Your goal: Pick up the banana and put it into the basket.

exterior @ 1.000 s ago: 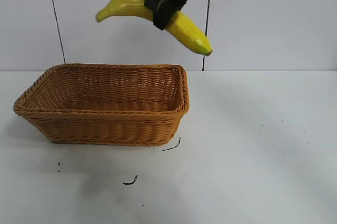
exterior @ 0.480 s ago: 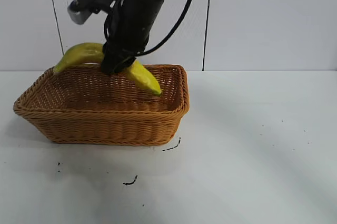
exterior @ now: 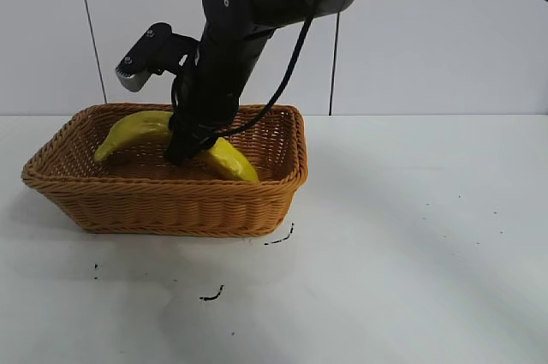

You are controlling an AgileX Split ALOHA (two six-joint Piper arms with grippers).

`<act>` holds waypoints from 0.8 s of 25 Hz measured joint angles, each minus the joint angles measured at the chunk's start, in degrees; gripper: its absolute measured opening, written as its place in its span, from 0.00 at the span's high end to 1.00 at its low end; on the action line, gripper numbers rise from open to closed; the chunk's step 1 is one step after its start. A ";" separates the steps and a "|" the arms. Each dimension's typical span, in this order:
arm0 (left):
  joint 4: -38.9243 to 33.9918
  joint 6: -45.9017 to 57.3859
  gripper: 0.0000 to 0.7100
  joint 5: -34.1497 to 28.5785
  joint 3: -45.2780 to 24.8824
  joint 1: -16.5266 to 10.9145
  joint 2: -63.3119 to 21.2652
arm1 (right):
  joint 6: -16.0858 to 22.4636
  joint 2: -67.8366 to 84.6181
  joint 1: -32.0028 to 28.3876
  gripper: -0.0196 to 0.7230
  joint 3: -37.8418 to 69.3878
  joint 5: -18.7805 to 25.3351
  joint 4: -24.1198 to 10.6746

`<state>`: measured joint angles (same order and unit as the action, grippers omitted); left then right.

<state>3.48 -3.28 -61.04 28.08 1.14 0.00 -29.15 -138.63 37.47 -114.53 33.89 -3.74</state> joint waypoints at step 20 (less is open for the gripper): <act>0.00 0.00 0.02 0.00 0.00 0.00 0.00 | 29.15 3.51 -10.63 0.05 -18.44 32.49 2.80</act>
<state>3.48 -3.28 -61.04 28.08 1.14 0.00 0.00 -135.12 26.84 -132.97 66.38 -0.95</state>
